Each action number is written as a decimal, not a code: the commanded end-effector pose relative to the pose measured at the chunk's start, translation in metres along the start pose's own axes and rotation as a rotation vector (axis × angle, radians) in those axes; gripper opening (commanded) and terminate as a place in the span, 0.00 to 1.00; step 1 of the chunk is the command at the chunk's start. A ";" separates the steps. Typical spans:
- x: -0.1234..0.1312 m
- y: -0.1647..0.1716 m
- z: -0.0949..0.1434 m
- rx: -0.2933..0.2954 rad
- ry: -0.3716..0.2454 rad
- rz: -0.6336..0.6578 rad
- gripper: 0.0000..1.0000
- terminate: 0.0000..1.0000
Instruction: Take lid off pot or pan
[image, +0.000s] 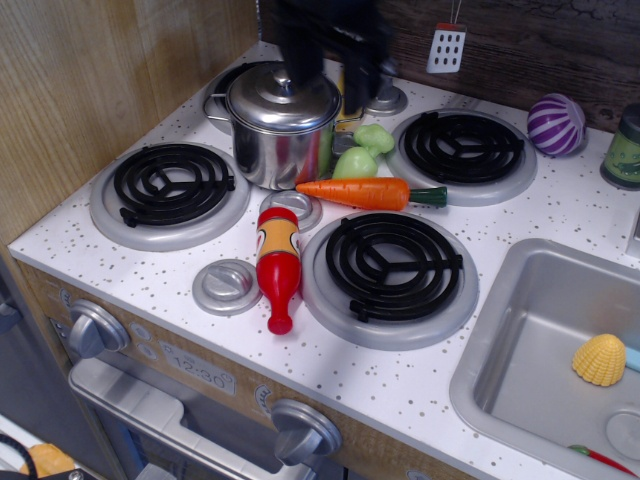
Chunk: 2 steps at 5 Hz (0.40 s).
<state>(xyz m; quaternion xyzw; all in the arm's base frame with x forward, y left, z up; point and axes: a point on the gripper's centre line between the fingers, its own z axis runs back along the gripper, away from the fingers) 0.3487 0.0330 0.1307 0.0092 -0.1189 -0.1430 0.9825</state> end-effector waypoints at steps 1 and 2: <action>0.018 0.052 0.006 0.066 -0.108 -0.037 1.00 0.00; 0.025 0.073 -0.001 0.053 -0.115 -0.083 1.00 0.00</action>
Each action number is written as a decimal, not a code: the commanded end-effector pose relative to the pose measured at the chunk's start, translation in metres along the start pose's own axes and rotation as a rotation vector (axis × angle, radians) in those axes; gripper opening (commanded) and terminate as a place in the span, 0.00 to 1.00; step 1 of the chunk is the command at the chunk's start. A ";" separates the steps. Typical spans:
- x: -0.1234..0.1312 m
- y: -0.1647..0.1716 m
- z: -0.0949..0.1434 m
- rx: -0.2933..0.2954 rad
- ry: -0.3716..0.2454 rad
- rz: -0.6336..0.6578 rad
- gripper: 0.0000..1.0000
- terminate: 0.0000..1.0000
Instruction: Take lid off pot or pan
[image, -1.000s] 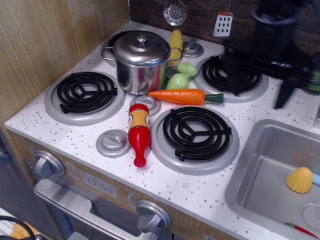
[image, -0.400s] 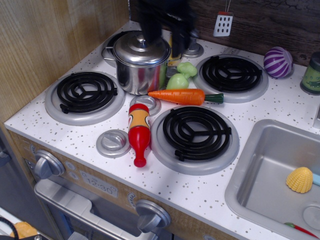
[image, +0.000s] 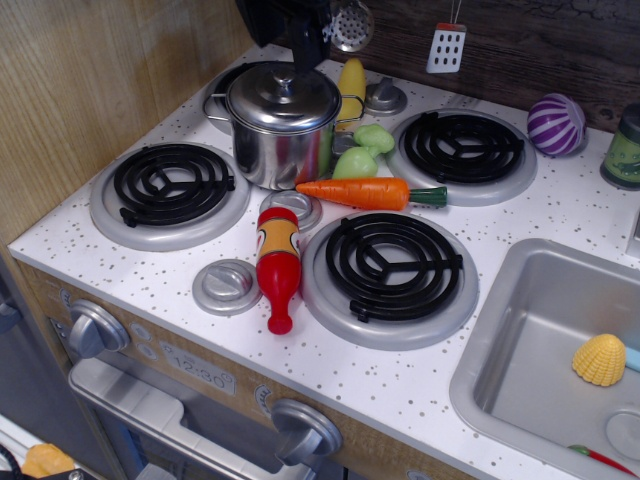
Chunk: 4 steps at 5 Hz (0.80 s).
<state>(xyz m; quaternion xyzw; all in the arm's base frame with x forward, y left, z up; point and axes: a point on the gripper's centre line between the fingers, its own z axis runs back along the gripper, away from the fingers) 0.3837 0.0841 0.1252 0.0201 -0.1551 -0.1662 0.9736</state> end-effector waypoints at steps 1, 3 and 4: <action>0.008 0.024 0.002 0.005 -0.040 -0.049 1.00 0.00; 0.005 0.018 -0.009 -0.004 -0.035 -0.069 1.00 0.00; 0.003 0.014 -0.014 -0.007 -0.033 -0.084 1.00 0.00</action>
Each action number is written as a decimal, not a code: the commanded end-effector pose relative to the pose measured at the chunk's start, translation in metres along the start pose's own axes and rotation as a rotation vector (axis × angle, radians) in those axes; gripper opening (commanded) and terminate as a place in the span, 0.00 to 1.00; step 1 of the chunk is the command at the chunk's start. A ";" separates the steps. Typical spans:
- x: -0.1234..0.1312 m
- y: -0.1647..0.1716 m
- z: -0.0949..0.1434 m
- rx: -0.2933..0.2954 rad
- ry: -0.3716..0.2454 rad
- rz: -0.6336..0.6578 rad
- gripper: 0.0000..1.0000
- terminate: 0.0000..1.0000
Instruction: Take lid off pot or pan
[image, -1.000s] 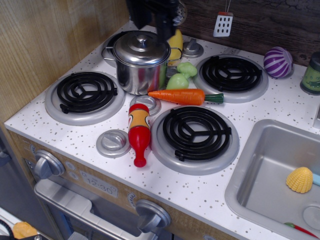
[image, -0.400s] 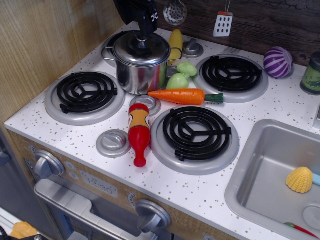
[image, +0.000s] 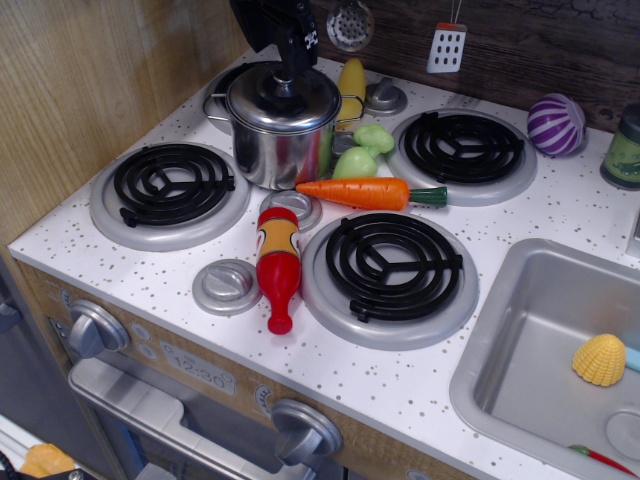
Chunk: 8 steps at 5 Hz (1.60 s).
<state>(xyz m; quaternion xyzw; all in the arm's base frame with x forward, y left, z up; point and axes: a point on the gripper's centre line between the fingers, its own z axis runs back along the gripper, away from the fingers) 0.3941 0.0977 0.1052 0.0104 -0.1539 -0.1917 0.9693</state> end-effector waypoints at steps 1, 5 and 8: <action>0.003 -0.003 0.006 0.022 -0.025 -0.045 1.00 0.00; 0.025 -0.032 0.055 0.105 0.090 -0.042 0.00 0.00; 0.014 -0.157 -0.006 -0.020 0.011 0.351 0.00 0.00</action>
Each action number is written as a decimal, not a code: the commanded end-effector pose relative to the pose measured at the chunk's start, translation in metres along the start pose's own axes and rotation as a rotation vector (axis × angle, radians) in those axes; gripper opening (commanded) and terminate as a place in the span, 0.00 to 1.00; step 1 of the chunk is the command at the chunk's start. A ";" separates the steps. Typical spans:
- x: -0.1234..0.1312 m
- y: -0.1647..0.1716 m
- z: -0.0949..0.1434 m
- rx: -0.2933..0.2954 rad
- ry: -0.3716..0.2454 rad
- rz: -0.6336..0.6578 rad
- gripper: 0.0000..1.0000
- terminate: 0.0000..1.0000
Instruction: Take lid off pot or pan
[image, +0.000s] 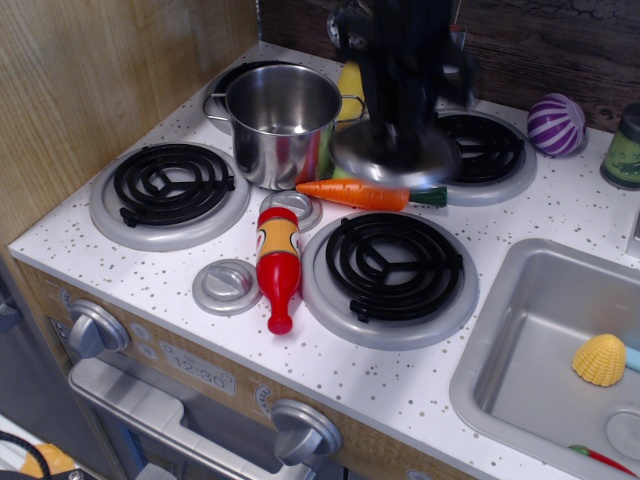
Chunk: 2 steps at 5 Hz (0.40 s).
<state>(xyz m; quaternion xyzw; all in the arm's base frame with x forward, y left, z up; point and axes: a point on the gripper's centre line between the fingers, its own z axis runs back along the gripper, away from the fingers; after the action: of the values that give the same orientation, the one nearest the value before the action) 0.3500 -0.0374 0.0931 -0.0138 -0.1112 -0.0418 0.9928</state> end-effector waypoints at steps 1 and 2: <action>-0.007 -0.003 -0.024 -0.011 -0.077 0.008 0.00 0.00; -0.012 0.010 -0.035 -0.017 -0.079 -0.086 0.00 0.00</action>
<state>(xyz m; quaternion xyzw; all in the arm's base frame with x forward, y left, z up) 0.3446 -0.0245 0.0421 -0.0128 -0.1410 -0.0976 0.9851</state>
